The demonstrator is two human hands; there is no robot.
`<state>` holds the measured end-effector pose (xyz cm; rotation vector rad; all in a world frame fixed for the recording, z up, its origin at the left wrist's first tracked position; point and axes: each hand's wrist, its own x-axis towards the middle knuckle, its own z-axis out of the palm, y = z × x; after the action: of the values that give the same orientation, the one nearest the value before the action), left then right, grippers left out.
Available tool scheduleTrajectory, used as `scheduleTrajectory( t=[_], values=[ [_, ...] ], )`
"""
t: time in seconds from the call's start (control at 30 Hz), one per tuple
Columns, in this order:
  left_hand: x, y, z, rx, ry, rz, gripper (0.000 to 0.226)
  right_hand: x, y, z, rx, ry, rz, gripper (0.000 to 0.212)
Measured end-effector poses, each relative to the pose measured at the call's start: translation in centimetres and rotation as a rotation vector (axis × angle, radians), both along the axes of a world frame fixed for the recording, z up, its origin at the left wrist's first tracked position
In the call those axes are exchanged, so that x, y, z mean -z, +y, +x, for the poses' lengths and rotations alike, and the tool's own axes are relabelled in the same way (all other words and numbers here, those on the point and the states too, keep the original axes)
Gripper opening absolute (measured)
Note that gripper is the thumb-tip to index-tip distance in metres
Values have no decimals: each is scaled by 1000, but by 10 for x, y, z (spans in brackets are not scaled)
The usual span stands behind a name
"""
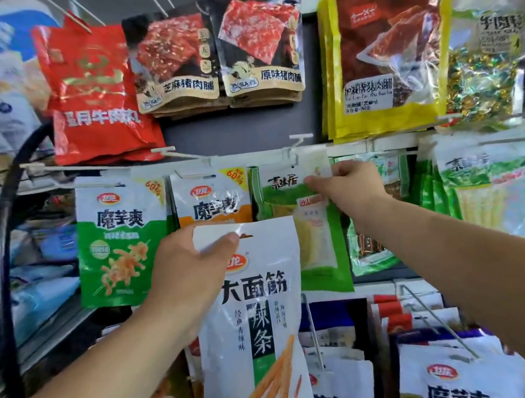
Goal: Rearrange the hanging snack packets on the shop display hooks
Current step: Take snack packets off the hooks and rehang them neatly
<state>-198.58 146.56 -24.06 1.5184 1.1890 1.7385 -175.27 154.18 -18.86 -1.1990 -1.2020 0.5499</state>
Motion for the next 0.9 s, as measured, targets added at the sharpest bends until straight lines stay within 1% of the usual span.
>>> scheduleTrajectory(
  t=[0.03,0.07,0.13,0.27,0.37,0.43,0.53,0.6,0.67,0.7,0.77,0.8,0.9],
  values=[
    [0,1,-1,2,-5,2,10,-1,-1,-3,-67,42,-37,17],
    [1,2,-3,3,-14,3,10,-2,-1,-6,-125,93,-75,20],
    [1,4,-7,4,-26,7,9,-6,-1,-10,-176,148,-120,24],
    [3,3,-13,11,-20,23,10,-9,8,-14,-145,204,-131,20],
    [2,2,-18,4,-24,35,10,-13,7,-11,-129,275,-101,26],
    [-1,1,-21,9,-6,36,13,-17,1,-4,-187,276,-94,30],
    [-5,-2,-21,48,25,41,13,-26,-13,8,-363,236,-162,42],
    [-7,-5,-19,68,50,33,9,-34,-22,12,-445,201,-179,44],
    [-8,-7,-17,57,49,39,7,-42,-29,11,-486,157,-156,45],
    [-9,-8,-17,41,37,51,7,-44,-32,8,-491,137,-123,43],
    [-11,-10,-15,11,25,75,7,-44,-36,3,-454,115,-40,28],
    [-12,-12,-14,3,27,83,7,-42,-38,2,-436,118,-15,24],
    [-16,-17,-10,-2,41,104,7,-37,-45,4,-440,132,-8,23]
  ],
)
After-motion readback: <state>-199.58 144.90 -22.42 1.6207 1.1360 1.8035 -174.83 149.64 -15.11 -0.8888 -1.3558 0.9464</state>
